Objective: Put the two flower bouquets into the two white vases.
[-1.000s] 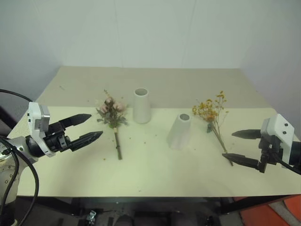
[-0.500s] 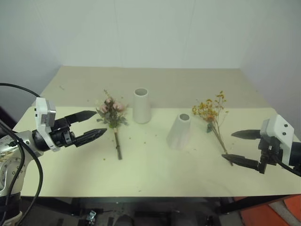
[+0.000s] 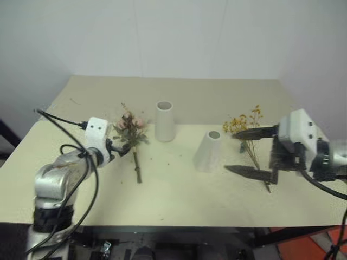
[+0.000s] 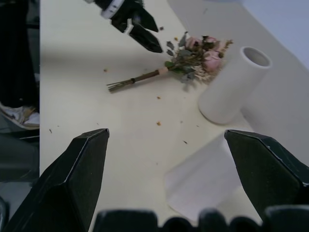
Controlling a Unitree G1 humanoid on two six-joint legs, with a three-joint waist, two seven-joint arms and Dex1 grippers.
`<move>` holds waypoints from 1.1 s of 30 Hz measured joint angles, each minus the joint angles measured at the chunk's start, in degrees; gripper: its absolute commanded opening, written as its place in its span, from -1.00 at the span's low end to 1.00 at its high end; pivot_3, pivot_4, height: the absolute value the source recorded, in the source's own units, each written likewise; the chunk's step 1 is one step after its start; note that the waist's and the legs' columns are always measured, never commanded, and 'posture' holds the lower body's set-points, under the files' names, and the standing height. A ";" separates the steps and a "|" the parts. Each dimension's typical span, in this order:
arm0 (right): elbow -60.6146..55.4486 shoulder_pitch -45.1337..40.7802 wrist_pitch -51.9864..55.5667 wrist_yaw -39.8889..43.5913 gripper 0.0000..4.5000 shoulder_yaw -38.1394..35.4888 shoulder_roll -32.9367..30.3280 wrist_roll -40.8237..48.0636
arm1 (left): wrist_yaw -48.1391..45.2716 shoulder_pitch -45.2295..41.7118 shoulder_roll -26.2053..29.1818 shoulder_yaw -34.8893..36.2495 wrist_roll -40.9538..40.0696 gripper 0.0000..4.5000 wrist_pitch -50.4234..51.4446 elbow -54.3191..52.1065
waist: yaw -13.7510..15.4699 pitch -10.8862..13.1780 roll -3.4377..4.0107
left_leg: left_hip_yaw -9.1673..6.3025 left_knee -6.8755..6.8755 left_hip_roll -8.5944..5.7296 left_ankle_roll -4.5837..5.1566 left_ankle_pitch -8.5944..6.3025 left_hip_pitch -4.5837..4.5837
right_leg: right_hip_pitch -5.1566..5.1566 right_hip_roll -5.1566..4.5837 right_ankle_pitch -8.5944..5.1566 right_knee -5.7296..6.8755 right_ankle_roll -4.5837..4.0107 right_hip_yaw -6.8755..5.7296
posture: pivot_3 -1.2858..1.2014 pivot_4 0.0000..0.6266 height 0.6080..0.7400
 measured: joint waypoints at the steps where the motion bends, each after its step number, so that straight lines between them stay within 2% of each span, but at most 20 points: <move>1: 1.01 -1.85 0.00 -0.01 0.99 1.51 0.41 -0.59 | 1.83 -2.13 -1.54 0.30 1.03 1.00 3.18 0.39 | -0.01 0.00 0.00 | 0.00 0.02 -0.01 0.00 0.00 -0.02 | -0.01 0.00 0.00 -0.01 0.01 0.00 | 0.03 -0.52 1.00; 6: 3.88 -5.39 -0.03 0.27 0.99 5.04 1.41 -2.89 | 6.39 -9.05 -7.72 2.99 4.32 1.00 14.04 1.86 | -0.12 0.00 0.00 | 0.00 -0.01 -0.01 0.00 0.00 -0.02 | -0.03 0.00 0.01 -0.04 0.01 0.00 | 0.03 -0.52 1.00; 12: 4.55 -5.38 -0.04 0.22 0.99 5.47 2.52 -4.85 | 7.31 -9.46 -10.06 3.44 6.95 1.00 15.81 5.78 | -0.21 0.00 0.00 | 0.00 0.00 -0.02 -0.03 0.02 0.01 | -0.01 -0.01 0.02 0.00 0.00 0.01 | 0.03 -0.52 1.00; 15: 4.48 -5.36 -0.04 0.06 0.99 5.47 2.97 -5.00 | 7.31 -9.67 -10.62 2.82 8.12 1.00 14.57 8.30 | -0.14 0.00 0.00 | 0.00 0.00 -0.02 -0.04 0.02 0.00 | -0.02 -0.01 0.02 0.00 0.00 0.01 | 0.03 -0.52 1.00; 22: 4.18 -3.89 0.06 -0.90 0.99 5.08 3.19 -5.04 | 5.56 -14.62 -11.51 0.09 9.33 1.00 2.07 19.41 | 0.21 0.00 0.00 | 0.00 0.00 -0.06 -0.04 0.02 -0.06 | -0.03 -0.04 0.04 -0.06 0.00 0.01 | 0.03 -0.52 1.00; 29: 3.00 -1.31 0.61 -2.38 0.99 4.01 3.07 -4.94 | 3.51 -17.35 -11.94 -0.83 9.35 1.00 -0.92 29.08 | 0.01 0.00 0.00 | 0.00 0.00 -0.05 -0.04 0.02 -0.05 | -0.03 -0.03 0.04 -0.04 0.02 0.01 | 0.03 -0.52 1.00; 33: 2.07 -0.78 1.32 -3.25 1.00 2.28 3.01 -4.86 | 4.24 -18.65 -12.87 -0.69 9.75 0.59 -0.32 32.51 | 0.14 0.00 0.00 | 0.00 0.01 -0.06 -0.04 0.02 -0.07 | -0.03 -0.03 0.05 -0.05 0.04 0.01 | 0.03 -0.52 1.00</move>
